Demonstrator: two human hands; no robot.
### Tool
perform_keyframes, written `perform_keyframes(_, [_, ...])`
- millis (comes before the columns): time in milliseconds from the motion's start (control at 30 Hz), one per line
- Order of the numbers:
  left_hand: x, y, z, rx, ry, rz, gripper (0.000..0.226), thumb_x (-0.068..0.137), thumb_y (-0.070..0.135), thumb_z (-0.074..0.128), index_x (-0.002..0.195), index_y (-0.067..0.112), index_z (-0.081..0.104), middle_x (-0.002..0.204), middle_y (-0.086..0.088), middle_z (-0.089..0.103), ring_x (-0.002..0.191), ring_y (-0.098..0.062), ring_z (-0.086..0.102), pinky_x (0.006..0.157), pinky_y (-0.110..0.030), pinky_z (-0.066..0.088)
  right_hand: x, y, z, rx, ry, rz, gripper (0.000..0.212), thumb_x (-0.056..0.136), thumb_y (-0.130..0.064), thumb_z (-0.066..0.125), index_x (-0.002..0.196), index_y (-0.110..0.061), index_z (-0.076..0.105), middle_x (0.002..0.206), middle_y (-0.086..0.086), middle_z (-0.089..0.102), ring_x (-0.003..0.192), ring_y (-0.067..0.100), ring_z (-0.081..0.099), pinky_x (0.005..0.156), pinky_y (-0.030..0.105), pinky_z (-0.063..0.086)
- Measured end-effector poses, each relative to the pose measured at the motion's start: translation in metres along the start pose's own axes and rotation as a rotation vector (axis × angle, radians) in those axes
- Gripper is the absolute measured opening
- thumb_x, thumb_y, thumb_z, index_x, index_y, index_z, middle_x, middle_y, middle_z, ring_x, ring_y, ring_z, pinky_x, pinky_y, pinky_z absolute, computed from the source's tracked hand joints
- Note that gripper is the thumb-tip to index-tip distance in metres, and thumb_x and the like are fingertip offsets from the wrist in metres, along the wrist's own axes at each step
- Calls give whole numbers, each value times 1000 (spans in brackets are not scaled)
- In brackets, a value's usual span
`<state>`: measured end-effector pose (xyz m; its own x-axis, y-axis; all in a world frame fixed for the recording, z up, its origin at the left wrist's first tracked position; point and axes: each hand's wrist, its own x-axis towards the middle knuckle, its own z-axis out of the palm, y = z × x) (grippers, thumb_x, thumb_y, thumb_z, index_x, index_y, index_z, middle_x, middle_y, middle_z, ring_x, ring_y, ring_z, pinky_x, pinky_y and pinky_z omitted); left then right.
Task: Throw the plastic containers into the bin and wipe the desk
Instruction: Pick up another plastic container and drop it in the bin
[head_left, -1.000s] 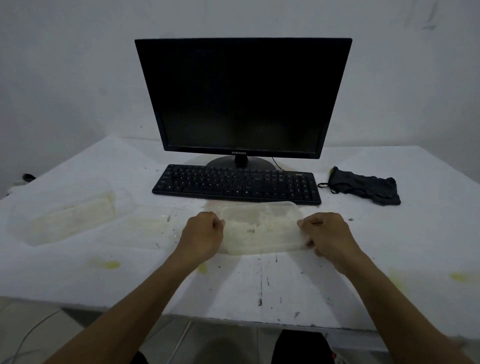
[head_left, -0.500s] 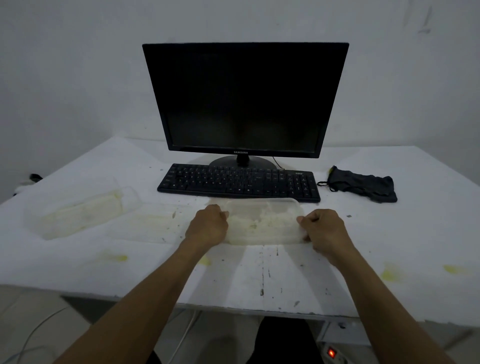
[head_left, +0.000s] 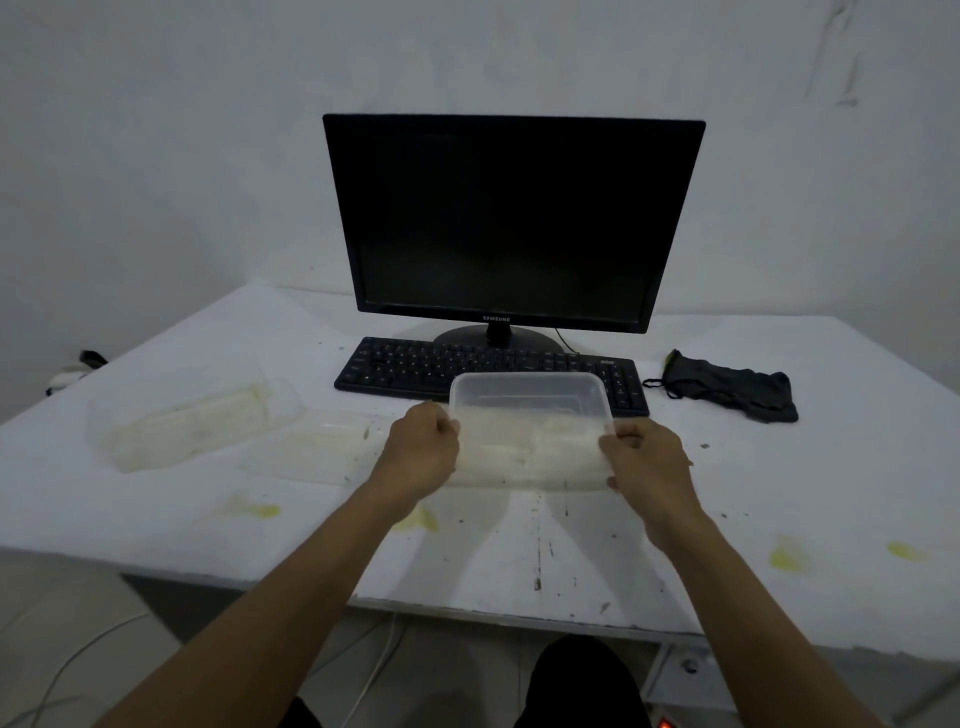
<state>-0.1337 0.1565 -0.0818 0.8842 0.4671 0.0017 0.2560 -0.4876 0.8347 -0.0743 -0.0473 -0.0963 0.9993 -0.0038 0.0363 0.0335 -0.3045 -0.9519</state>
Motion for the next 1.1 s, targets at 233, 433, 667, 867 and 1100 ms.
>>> perform_keyframes(233, [-7, -8, -17, -107, 15, 25, 12, 97, 20, 43, 96, 12, 52, 90, -3, 59, 75, -17, 63, 66, -34, 49, -6, -11, 13, 102, -23, -59, 15, 89, -12, 54, 97, -25, 55, 99, -5, 59, 91, 18, 61, 84, 44, 55])
perform_keyframes(433, [-13, -16, -39, -169, 92, 40, 11, 97, 19, 43, 104, 16, 51, 93, 1, 58, 83, -19, 63, 74, -40, 53, -11, -25, 40, 180, -62, -93, 24, 91, -9, 54, 114, -19, 54, 109, 2, 58, 88, 17, 62, 79, 37, 57])
perform_keyframes(667, [-27, -42, -84, -208, 300, -5, 15, 97, 20, 44, 111, 22, 49, 112, -2, 57, 97, -23, 59, 83, -39, 54, -23, -49, 95, 225, -175, -157, 26, 92, -10, 54, 116, -19, 56, 111, 1, 59, 93, 14, 62, 72, 25, 55])
perform_keyframes(867, [-53, -78, -128, -237, 564, -44, 20, 96, 19, 45, 115, 19, 51, 106, -3, 59, 86, -20, 60, 68, -33, 53, -52, -74, 156, 234, -326, -161, 27, 91, -10, 55, 117, -19, 55, 111, 2, 59, 90, 14, 62, 72, 26, 55])
perform_keyframes(1100, [-102, -132, -186, -286, 837, -110, 18, 95, 18, 45, 110, 24, 51, 97, 5, 56, 84, -9, 56, 65, -26, 50, -115, -95, 231, 228, -533, -198, 29, 92, -13, 55, 120, -20, 53, 114, 4, 59, 91, 15, 63, 79, 31, 57])
